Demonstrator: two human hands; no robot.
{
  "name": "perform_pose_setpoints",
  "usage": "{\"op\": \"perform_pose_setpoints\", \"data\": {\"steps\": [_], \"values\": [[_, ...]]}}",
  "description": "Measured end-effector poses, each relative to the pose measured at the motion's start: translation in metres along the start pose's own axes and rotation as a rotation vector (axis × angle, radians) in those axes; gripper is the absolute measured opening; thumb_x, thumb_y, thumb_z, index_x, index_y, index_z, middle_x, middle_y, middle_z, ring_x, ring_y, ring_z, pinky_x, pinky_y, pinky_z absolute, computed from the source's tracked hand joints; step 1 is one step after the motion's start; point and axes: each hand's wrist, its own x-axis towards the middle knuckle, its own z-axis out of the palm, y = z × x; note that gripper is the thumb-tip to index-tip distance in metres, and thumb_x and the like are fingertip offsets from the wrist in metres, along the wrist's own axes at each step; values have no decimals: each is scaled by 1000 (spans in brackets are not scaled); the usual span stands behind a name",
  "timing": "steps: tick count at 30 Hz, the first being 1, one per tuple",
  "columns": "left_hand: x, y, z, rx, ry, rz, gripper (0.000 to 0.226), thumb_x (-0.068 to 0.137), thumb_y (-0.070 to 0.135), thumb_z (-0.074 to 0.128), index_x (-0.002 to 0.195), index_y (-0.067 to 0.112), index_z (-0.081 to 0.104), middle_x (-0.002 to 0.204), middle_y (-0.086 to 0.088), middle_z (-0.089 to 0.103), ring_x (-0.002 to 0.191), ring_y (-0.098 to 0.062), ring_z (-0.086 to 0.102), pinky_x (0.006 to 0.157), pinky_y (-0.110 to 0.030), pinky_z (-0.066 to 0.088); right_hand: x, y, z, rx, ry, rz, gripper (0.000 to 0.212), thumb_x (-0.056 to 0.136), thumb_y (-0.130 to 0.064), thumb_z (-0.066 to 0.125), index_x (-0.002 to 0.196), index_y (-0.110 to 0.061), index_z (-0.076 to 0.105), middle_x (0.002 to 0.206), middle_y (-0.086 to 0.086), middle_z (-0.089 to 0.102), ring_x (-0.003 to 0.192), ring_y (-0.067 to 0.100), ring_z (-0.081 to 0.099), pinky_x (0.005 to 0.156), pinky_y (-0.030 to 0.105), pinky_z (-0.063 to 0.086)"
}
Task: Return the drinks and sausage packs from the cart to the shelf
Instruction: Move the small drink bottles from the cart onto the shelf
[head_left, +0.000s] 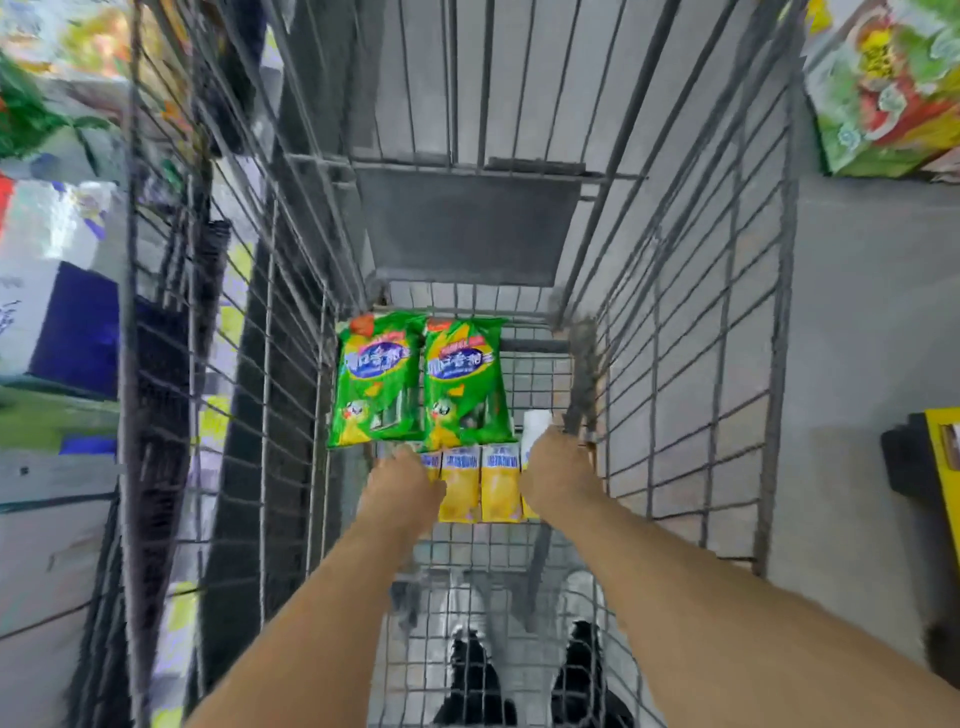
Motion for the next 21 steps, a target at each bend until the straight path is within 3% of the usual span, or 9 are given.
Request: {"op": "perform_pose_setpoints", "data": {"steps": [7, 11, 14, 16, 18, 21], "values": [[25, -3, 19, -228, 2, -47, 55, 93, 36, 63, 124, -3, 40, 120, -21, 58, 105, -35, 62, 77, -39, 52, 31, 5, 38, 232, 32, 186, 53, 91, -8, 59, 137, -1, 35, 136, 19, 47, 122, 38, 54, 93, 43, 47], [26, -9, 25, -265, 56, -77, 65, 88, 40, 70, 130, -1, 41, 123, -19, 56, 113, -38, 57, 93, -50, 51, 34, 4, 44, 248, 4, 224, 68, 85, -9, 69, 139, -2, 29, 138, 19, 40, 119, 41, 54, 91, 45, 48], [27, -14, 27, -200, 47, -82, 73, 87, 50, 67, 132, -1, 41, 128, -19, 52, 118, -38, 54, 98, -51, 48, 37, 5, 41, 220, -15, 213, 71, 78, -9, 76, 134, -3, 32, 134, 18, 42, 117, 40, 55, 91, 45, 51], [26, -17, 26, -178, 12, -87, 72, 86, 54, 65, 128, -1, 43, 124, -17, 54, 112, -36, 58, 91, -48, 52, 35, 9, 42, 203, -17, 218, 74, 74, -9, 80, 133, -4, 34, 131, 16, 43, 116, 38, 55, 90, 44, 53], [24, -20, 25, -162, -22, -91, 64, 86, 52, 65, 119, 1, 46, 113, -14, 59, 100, -32, 63, 76, -41, 55, 30, 13, 44, 217, -15, 219, 76, 73, -12, 82, 133, -5, 36, 129, 16, 44, 114, 37, 56, 89, 42, 53], [16, -22, 23, -158, -46, -112, 41, 85, 43, 67, 85, 6, 49, 77, -3, 55, 62, -16, 54, 49, -26, 41, 19, 17, 42, 228, -38, 245, 79, 70, -16, 84, 133, -4, 37, 130, 16, 47, 115, 32, 56, 80, 33, 49]]}}
